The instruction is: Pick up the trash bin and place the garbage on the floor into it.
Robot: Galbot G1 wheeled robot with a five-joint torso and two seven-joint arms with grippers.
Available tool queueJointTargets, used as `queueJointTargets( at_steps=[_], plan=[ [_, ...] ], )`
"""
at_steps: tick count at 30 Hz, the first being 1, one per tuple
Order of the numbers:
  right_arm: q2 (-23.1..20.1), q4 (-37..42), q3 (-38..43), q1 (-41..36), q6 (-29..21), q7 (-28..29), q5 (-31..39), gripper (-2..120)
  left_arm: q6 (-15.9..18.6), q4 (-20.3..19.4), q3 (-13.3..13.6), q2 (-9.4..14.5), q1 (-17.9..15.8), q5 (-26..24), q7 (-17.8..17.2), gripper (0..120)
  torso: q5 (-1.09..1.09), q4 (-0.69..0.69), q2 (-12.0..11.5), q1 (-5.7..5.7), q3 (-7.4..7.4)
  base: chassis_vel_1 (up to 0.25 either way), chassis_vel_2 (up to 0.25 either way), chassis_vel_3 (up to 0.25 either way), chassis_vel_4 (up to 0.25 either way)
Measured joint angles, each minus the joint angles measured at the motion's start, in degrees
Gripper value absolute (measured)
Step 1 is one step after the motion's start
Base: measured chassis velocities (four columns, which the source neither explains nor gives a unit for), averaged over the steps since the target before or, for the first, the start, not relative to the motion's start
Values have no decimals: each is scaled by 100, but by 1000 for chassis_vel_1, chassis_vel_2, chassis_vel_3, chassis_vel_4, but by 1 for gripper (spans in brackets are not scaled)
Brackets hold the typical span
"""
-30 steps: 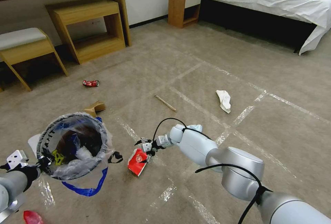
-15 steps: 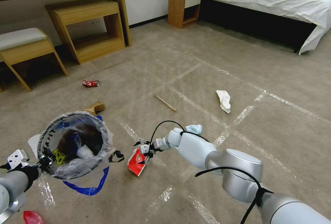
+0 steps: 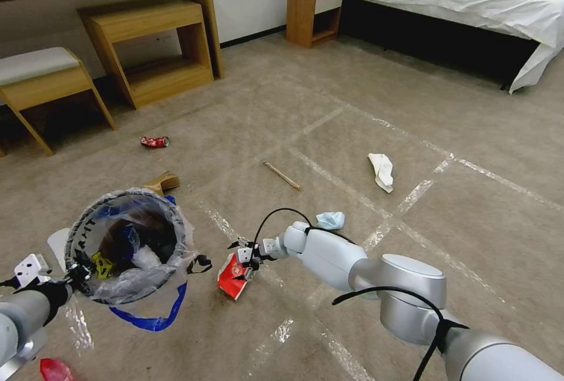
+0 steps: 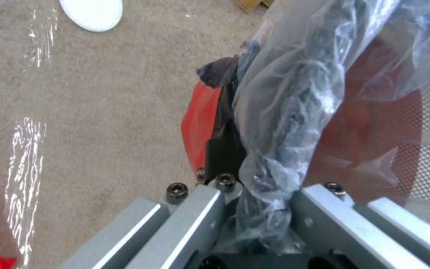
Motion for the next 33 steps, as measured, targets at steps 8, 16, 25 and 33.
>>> queueJointTargets(
  at_steps=[8, 16, 25, 33],
  plan=[
    [0, 66, -309, -77, -212, 193, 454, 100, 0, 20, 53, 2, -45, 21, 2, 0, 0, 0, 0, 0, 0, 0, 0, 0, 0],
    [0, 61, -408, -92, -368, 288, 558, 100, 0, 22, 140, -56, -78, 82, 30, 0, 0, 0, 0, 0, 0, 0, 0, 0, 0],
    [0, 52, -537, -202, -476, 503, 742, 100, 0, 0, 164, -102, -84, 118, 50, 0, 1, 0, 0, 0, 0, 0, 0, 0, 0],
    [0, 70, -570, -221, -521, 623, 748, 100, 0, -22, 134, -93, -59, 118, 56, 0, 1, 0, 0, 0, 0, 0, 0, 0, 0]
  ],
)
